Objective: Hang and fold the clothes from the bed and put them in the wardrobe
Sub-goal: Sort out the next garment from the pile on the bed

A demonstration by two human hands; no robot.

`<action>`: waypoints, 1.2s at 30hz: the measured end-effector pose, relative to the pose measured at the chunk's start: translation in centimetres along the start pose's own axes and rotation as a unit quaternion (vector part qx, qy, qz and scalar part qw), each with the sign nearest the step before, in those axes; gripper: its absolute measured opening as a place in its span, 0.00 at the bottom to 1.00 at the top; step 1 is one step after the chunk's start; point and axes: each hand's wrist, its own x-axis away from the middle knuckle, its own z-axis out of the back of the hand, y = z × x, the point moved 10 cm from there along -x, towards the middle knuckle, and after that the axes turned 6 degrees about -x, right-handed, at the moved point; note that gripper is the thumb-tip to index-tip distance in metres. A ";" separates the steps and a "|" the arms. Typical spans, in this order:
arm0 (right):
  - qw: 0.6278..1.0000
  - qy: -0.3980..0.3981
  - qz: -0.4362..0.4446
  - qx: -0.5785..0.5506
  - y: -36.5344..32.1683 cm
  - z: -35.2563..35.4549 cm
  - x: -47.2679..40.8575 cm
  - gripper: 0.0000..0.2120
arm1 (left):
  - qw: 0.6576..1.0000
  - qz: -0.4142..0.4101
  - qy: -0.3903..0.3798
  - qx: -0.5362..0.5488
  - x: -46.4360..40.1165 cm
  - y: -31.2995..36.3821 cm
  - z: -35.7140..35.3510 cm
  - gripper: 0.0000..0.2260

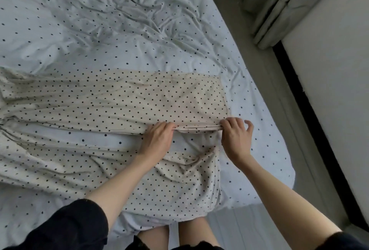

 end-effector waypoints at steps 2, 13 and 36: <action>1.000 -0.004 0.014 0.021 1.0 0.5 1.4 0.22 | 1.000 -0.018 -0.010 -0.017 0.6 1.1 -0.5 0.06; 0.979 -0.156 -0.023 0.125 2.6 -3.6 6.0 0.32 | 0.981 -0.028 -0.131 -0.144 2.2 2.2 -6.1 0.30; 0.822 -0.227 -0.393 -0.343 3.6 -9.4 16.1 0.15 | 0.980 0.024 -0.172 -0.096 12.6 3.7 -10.4 0.29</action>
